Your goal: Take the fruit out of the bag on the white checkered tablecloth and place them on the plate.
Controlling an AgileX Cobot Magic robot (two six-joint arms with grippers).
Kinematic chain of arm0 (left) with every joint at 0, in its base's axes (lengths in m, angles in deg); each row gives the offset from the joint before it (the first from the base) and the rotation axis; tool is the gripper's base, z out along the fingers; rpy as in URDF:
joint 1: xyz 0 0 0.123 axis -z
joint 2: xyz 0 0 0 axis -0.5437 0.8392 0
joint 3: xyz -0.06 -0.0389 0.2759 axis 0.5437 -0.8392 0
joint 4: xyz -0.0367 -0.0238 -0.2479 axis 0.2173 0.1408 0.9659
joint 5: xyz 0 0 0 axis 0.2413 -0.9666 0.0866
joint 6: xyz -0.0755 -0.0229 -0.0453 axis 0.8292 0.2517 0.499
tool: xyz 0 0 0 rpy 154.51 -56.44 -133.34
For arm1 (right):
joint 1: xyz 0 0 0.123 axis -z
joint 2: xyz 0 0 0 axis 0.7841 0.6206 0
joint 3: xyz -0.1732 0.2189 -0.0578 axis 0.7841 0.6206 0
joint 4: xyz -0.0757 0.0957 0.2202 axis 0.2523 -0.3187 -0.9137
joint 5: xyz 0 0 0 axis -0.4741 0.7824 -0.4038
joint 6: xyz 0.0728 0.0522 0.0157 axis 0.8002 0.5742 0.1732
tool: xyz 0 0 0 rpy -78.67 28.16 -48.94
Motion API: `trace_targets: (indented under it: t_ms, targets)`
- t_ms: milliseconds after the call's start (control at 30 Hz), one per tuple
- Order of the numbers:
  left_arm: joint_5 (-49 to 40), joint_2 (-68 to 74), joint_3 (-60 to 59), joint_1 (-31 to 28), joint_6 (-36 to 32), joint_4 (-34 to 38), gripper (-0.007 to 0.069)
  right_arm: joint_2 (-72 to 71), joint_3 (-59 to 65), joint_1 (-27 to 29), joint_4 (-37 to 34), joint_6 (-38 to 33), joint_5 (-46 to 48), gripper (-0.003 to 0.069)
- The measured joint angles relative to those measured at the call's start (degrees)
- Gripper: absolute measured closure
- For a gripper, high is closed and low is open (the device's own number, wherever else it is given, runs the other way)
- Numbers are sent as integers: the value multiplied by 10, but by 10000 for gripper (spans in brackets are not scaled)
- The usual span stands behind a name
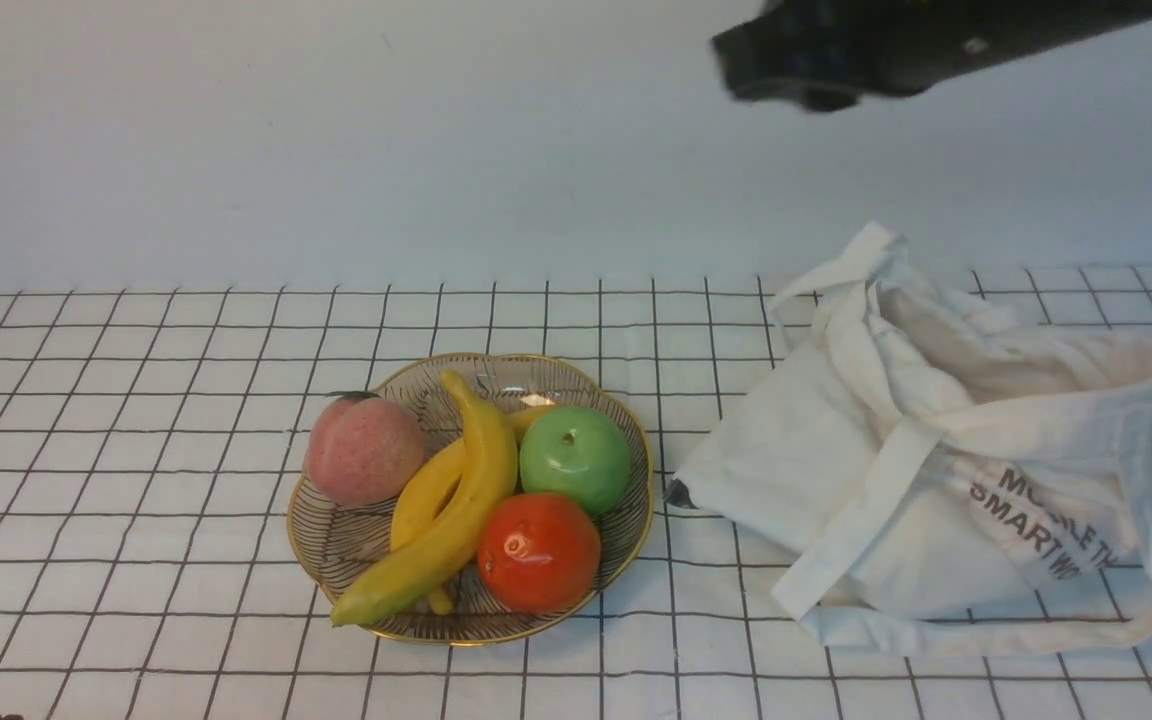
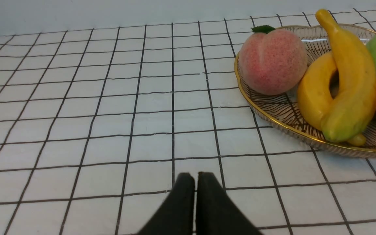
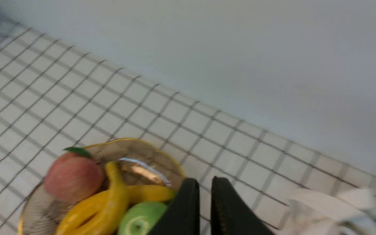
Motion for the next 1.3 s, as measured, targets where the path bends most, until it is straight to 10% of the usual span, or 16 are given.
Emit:
trace_targets:
  t_ms: [267, 1300]
  targets:
    - [0, 0, 0, 0, 0, 0, 632, -166, 0, 0, 175, 152, 112, 671]
    - [0, 0, 0, 0, 0, 0, 632, -785, 477, 0, 172, 219, -106, 673]
